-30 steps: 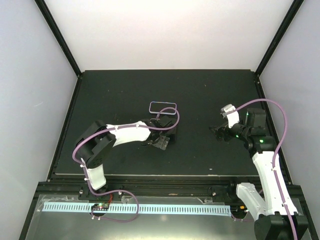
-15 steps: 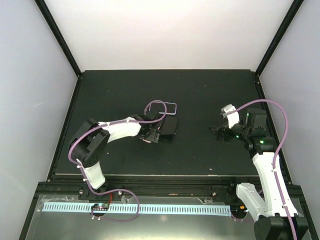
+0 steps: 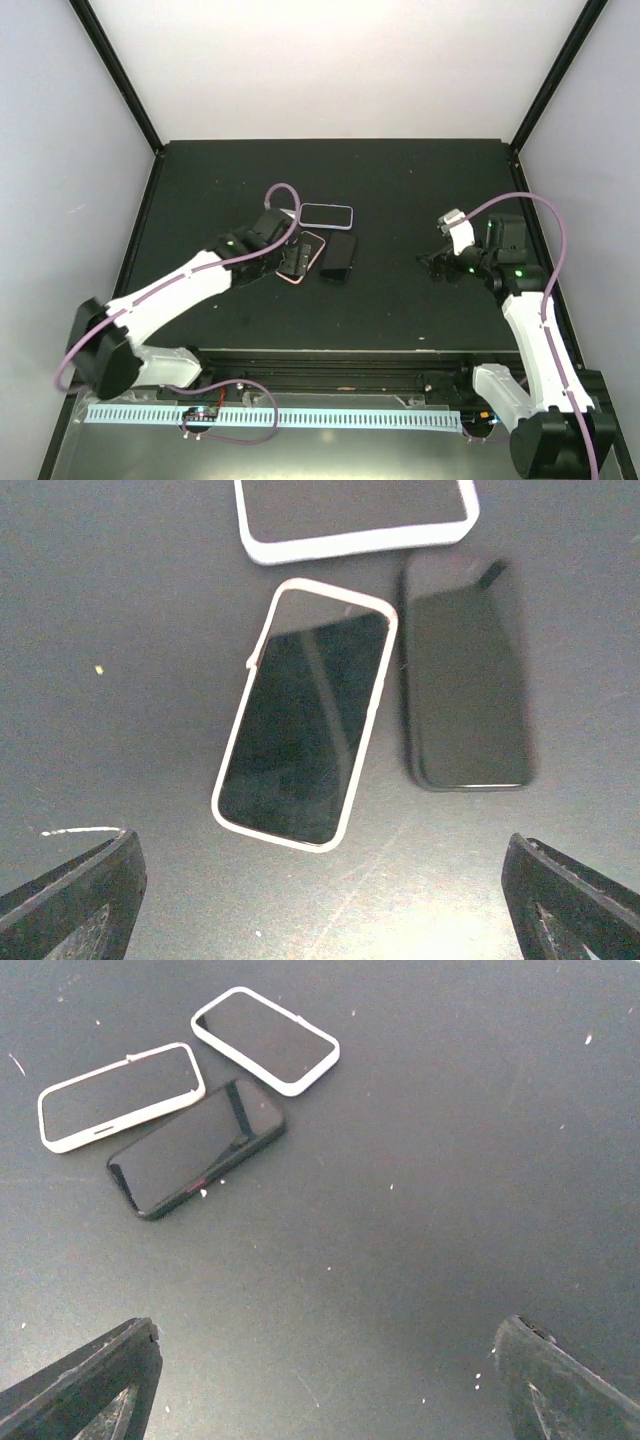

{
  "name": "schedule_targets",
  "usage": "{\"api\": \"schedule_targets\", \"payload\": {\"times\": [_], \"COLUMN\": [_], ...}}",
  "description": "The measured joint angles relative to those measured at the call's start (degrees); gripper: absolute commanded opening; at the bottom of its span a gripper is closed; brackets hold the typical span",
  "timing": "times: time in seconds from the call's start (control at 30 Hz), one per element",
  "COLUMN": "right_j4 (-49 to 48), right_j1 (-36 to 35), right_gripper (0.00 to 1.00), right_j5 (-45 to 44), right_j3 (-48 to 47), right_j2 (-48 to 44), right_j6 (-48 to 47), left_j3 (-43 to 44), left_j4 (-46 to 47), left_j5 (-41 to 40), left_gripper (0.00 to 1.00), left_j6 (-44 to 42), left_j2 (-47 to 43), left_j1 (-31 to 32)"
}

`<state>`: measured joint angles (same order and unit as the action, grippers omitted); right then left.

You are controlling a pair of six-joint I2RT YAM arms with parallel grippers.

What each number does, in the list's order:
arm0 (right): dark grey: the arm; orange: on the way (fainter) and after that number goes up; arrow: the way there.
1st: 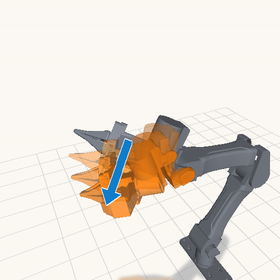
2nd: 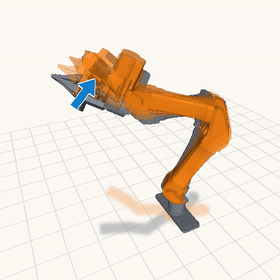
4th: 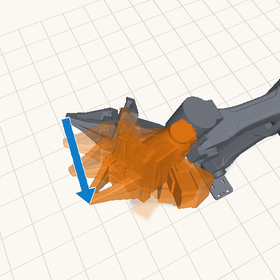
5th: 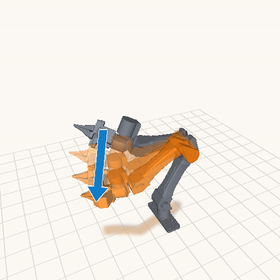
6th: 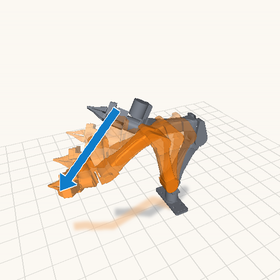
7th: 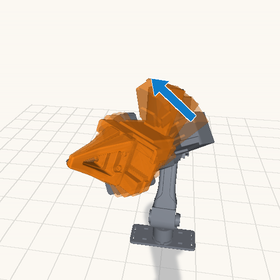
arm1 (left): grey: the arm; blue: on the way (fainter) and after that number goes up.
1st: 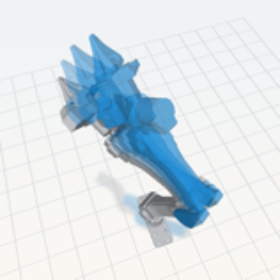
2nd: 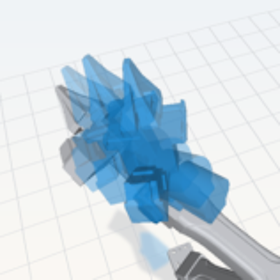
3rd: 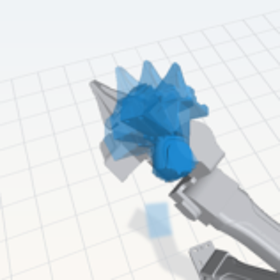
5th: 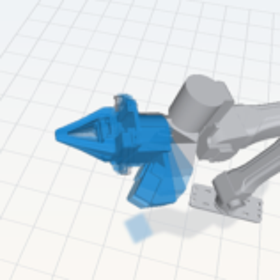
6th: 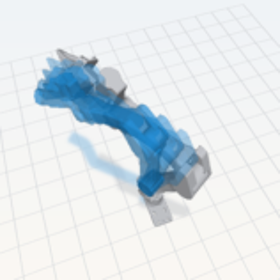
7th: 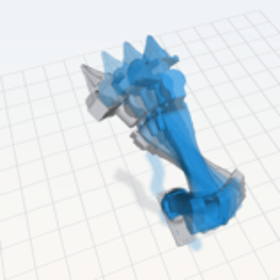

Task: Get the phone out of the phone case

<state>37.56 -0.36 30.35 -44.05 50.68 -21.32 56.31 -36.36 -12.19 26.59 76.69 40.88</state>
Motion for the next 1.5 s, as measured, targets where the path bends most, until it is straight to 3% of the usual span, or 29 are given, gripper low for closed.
{"api": "schedule_targets", "payload": {"times": [0.17, 0.3, 0.37, 0.43, 0.73, 1.07, 1.23, 1.5], "right_j4": [2.56, 2.6, 2.16, 1.53, -2.29, -0.26, 0.09, -2.78], "right_j1": [-4.02, -13.62, -19.47, -25.68, -41.83, -46.53, -46.66, -46.8], "right_gripper": [0.88, 0.9, 0.98, 1.0, 1.0, 1.0, 1.0, 1.0], "right_j5": [-1.95, -7.08, -10.71, -15.21, -33.35, -40.59, -42.51, -44.26], "right_j3": [-3.28, -7.04, -9.33, -12.81, -32.57, -48.7, -49.27, -42.6], "right_j2": [7.02, 13.49, 17.29, 22.4, 50.25, 71.14, 72.22, 69.0], "right_j6": [-0.68, -0.7, -0.55, 0.07, 4.66, 7.98, 8.63, 8.74], "left_j3": [1.42, 1.14, -0.83, -4.96, -11.21, -12.98, -12.98, -12.98], "left_j4": [-3.32, -4.5, -3.13, -1.05, 0.94, 2.19, 2.4, 2.58], "left_j5": [2.34, 2.01, 0.87, -0.11, -9.11, -15.04, -15.04, -15.04], "left_gripper": [0.99, 0.99, 0.99, 0.99, 0.99, 0.99, 0.99, 0.99], "left_j6": [-3.3, -6.71, -8.0, -9.14, -10.19, -9.9, -9.9, -9.92], "left_j2": [-11.74, -19.02, -22.77, -26.75, -30.08, -34.36, -34.25, -34.32], "left_j1": [0.02, -0.02, -0.46, -2.47, -10.36, -11.08, -11.15, -11.19]}}
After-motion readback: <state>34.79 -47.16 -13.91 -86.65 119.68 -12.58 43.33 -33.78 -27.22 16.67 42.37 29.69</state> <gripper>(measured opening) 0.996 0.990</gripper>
